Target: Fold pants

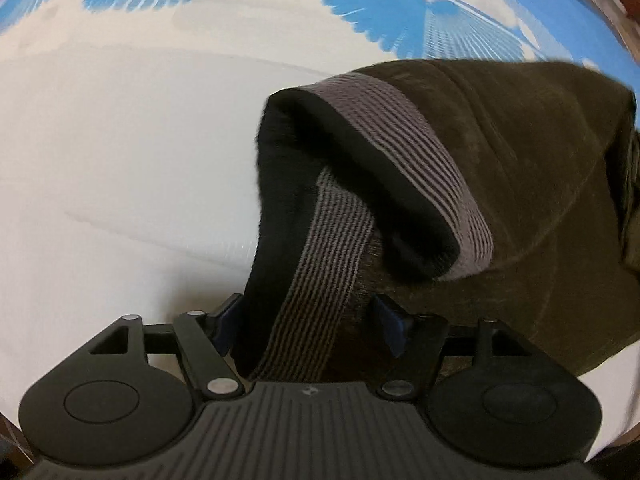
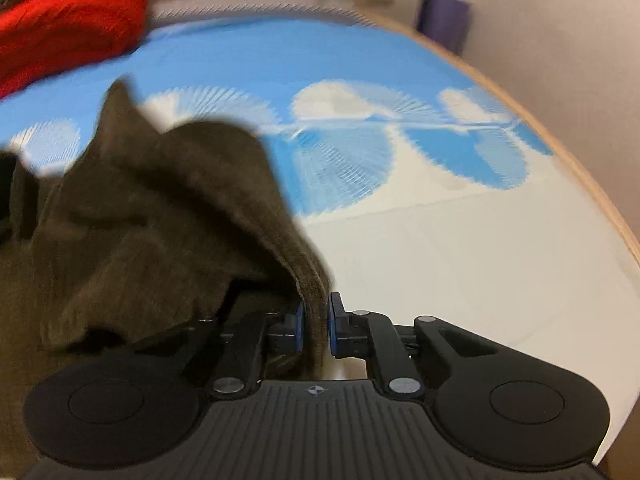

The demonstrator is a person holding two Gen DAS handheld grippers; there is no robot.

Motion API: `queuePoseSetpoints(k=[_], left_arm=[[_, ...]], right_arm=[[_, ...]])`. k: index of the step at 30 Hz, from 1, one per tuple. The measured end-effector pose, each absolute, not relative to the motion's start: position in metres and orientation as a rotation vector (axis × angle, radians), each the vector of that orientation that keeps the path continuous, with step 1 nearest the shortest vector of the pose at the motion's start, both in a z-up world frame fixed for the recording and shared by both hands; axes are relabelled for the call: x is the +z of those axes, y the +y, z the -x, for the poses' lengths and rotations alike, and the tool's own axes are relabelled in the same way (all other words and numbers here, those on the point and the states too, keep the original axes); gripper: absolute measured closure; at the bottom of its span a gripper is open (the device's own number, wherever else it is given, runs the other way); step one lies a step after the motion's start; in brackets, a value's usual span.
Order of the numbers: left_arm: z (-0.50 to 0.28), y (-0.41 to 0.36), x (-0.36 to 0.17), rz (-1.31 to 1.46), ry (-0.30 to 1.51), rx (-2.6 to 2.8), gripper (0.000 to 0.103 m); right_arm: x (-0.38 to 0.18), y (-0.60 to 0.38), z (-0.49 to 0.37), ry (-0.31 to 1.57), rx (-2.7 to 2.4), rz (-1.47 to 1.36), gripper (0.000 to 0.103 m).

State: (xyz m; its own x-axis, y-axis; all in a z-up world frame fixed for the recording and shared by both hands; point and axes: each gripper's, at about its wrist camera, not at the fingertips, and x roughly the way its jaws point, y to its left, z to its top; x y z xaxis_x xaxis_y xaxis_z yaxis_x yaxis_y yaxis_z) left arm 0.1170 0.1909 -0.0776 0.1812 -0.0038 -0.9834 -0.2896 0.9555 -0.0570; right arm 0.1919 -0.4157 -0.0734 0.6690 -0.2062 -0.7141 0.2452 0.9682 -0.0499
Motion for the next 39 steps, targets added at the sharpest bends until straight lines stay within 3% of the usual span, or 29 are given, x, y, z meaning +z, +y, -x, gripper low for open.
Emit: queuePoseSetpoints(k=[1, 4, 6, 10, 15, 18, 22, 24, 25, 26, 28, 32, 39], left_arm=[[-0.115, 0.189, -0.076, 0.235, 1.371, 0.198, 0.034], [-0.105, 0.191, -0.067, 0.218, 1.342, 0.191, 0.054], [-0.096, 0.191, -0.055, 0.204, 1.312, 0.188, 0.074], [-0.077, 0.185, -0.028, 0.145, 1.232, 0.154, 0.088], [-0.047, 0.182, -0.010, 0.109, 1.220, 0.102, 0.089], [-0.038, 0.186, -0.011, 0.102, 1.240, 0.092, 0.089], [-0.039, 0.194, -0.024, 0.161, 1.237, 0.046, 0.085], [-0.045, 0.199, -0.029, 0.206, 1.229, 0.045, 0.067], [-0.047, 0.202, -0.034, 0.245, 1.227, 0.038, 0.062], [-0.050, 0.202, -0.041, 0.271, 1.231, 0.032, 0.053], [-0.062, 0.195, -0.051, 0.239, 1.289, 0.043, 0.051], [-0.078, 0.179, -0.059, 0.177, 1.315, 0.023, 0.035], [-0.093, 0.170, -0.073, 0.106, 1.364, 0.037, 0.031]], right_arm=[[-0.067, -0.421, -0.189, 0.765, -0.280, -0.070, 0.093], [-0.045, -0.444, -0.172, 0.679, -0.344, -0.181, 0.093], [-0.040, -0.454, -0.159, 0.684, -0.374, -0.217, 0.093], [-0.045, -0.467, -0.136, 0.794, -0.374, -0.249, 0.094], [-0.080, -0.474, -0.109, 1.094, -0.270, -0.233, 0.094], [-0.088, -0.464, -0.095, 1.156, -0.191, -0.145, 0.093], [-0.065, -0.461, -0.081, 0.981, -0.111, -0.076, 0.088], [-0.055, -0.457, -0.072, 0.852, -0.091, -0.043, 0.073], [-0.053, -0.456, -0.071, 0.800, -0.080, -0.038, 0.057], [-0.054, -0.455, -0.075, 0.777, -0.065, -0.034, 0.051], [-0.060, -0.446, -0.083, 0.765, -0.008, 0.013, 0.051], [-0.073, -0.428, -0.103, 0.783, 0.048, 0.147, 0.050], [-0.086, -0.409, -0.149, 0.834, 0.025, 0.152, 0.050]])
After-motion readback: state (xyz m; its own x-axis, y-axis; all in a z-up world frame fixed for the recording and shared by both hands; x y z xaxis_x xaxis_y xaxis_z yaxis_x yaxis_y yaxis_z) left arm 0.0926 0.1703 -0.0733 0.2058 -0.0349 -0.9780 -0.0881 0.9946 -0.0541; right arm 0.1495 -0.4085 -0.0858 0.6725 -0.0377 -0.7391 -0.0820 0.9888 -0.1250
